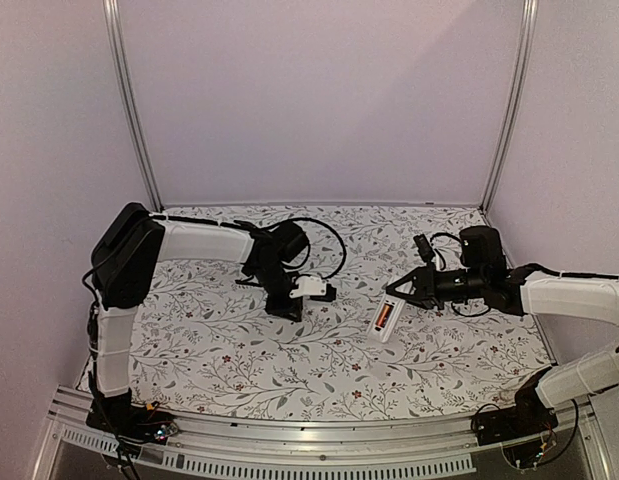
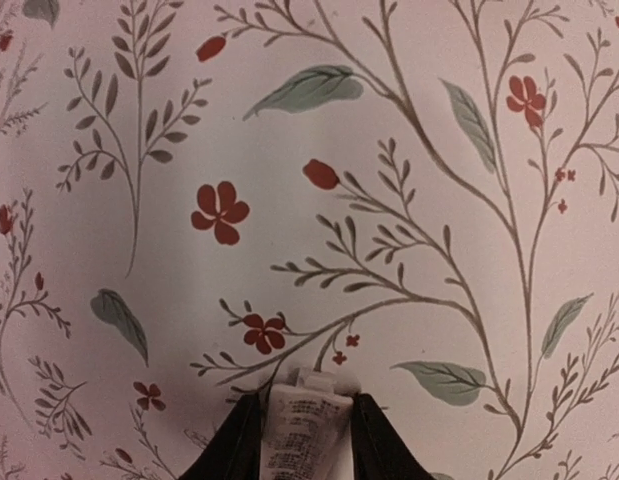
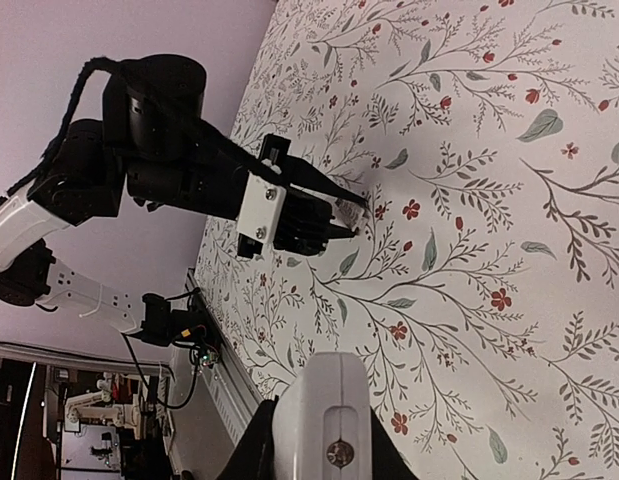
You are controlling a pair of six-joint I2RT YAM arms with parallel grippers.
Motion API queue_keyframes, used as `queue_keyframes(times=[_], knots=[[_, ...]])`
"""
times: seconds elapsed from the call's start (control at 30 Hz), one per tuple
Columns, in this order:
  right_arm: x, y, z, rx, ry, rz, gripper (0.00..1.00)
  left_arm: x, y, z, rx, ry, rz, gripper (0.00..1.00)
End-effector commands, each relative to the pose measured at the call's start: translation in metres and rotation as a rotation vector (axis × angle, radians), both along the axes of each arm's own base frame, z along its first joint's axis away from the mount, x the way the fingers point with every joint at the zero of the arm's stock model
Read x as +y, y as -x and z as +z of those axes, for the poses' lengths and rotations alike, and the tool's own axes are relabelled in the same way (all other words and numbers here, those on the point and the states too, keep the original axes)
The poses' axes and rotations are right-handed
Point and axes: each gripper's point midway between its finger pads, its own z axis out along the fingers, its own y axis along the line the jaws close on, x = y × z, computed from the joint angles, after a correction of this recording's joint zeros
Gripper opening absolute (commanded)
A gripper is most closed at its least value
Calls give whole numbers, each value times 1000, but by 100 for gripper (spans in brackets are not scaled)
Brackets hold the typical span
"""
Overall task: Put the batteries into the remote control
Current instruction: Pick up the battery cover from the center of the board, then place the battery cover at the center of the board.
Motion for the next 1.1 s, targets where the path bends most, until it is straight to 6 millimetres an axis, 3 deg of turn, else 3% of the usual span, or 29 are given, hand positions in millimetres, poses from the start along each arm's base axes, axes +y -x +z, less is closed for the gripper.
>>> queue_keyframes(times=[0.0, 0.13, 0.3, 0.43, 0.53, 0.7, 0.83, 1.07], knots=[[-5, 1, 1, -7, -10, 3, 0, 3, 18, -22, 62, -64, -14, 28], [-6, 2, 2, -10, -11, 4, 0, -5, 13, -8, 42, -17, 58, 23], [-5, 0, 1, -7, -10, 1, 0, -23, -3, 43, -75, 134, 199, 13], [-4, -4, 3, -11, -18, -14, 0, -36, -20, 102, -137, 312, 442, 5], [-2, -9, 11, -25, -35, -33, 0, -44, -23, 156, -188, 509, 637, 11], [6, -15, 24, -51, -55, -55, 0, -60, 7, 230, -181, 834, 783, 16], [17, -18, 33, -63, -81, -54, 0, -75, 27, 252, -113, 927, 851, 15], [32, -19, 49, -68, -126, -52, 0, -103, 51, 258, -105, 973, 874, 14]])
